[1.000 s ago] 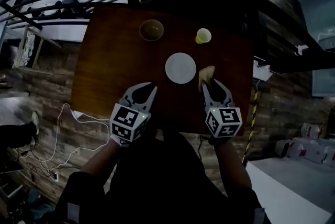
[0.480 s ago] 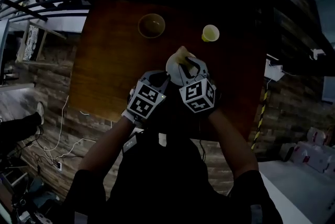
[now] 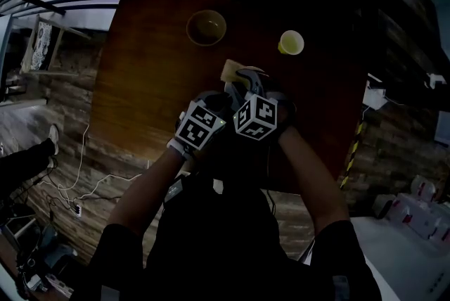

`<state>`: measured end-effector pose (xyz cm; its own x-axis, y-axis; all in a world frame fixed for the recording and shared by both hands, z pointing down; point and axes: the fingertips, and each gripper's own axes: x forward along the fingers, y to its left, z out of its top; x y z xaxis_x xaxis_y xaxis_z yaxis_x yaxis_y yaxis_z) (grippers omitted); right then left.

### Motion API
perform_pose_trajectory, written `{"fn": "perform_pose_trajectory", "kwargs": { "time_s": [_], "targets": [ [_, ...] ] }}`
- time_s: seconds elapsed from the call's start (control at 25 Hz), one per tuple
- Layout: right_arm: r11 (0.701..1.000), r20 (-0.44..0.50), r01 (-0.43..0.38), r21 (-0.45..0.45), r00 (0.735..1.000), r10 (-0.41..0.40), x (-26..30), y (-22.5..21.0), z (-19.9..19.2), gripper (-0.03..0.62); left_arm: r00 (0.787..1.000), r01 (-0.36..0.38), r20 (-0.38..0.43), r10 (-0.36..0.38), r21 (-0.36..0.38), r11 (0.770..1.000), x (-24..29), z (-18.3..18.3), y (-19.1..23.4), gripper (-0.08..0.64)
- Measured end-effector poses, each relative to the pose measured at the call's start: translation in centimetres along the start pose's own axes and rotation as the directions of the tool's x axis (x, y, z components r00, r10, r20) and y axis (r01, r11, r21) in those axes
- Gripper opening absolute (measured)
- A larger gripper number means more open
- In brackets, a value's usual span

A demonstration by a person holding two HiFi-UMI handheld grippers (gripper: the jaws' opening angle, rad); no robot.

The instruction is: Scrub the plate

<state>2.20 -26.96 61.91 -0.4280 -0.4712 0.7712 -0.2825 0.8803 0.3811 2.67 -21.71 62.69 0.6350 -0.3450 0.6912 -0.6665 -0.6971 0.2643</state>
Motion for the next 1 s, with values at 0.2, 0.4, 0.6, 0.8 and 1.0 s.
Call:
{"fn": "perform_pose_trajectory", "kwargs": {
  "time_s": [0.2,0.4,0.6,0.8,1.0],
  "targets": [
    [1.000,-0.053,0.005,-0.003,0.999,-0.005,-0.4,-0.1,-2.7,0.126,0.998,0.005,-0.058,-0.005,0.000,1.000,1.1,-1.1,-0.3,0.037],
    [0.998,-0.104,0.044,0.038,0.994,-0.040,-2.1,-1.0,-7.0,0.126,0.996,-0.007,-0.087,0.007,-0.002,1.000,1.4,-1.7,-0.4,0.037],
    [0.992,-0.135,0.084,0.098,0.988,-0.070,-4.3,-1.9,-10.5,0.126,0.996,-0.016,-0.093,0.016,0.002,1.000,1.6,-1.6,-0.6,0.037],
    [0.975,-0.142,0.138,0.175,0.983,-0.114,-6.2,-3.1,-11.8,0.126,0.996,-0.022,-0.091,0.023,0.011,1.000,1.4,-1.4,-0.9,0.037],
    [0.970,-0.074,0.127,0.205,0.991,-0.114,-6.0,-2.9,-8.2,0.126,0.998,-0.024,-0.055,0.023,-0.017,1.000,0.5,-1.1,-1.1,0.037]
  ]
}}
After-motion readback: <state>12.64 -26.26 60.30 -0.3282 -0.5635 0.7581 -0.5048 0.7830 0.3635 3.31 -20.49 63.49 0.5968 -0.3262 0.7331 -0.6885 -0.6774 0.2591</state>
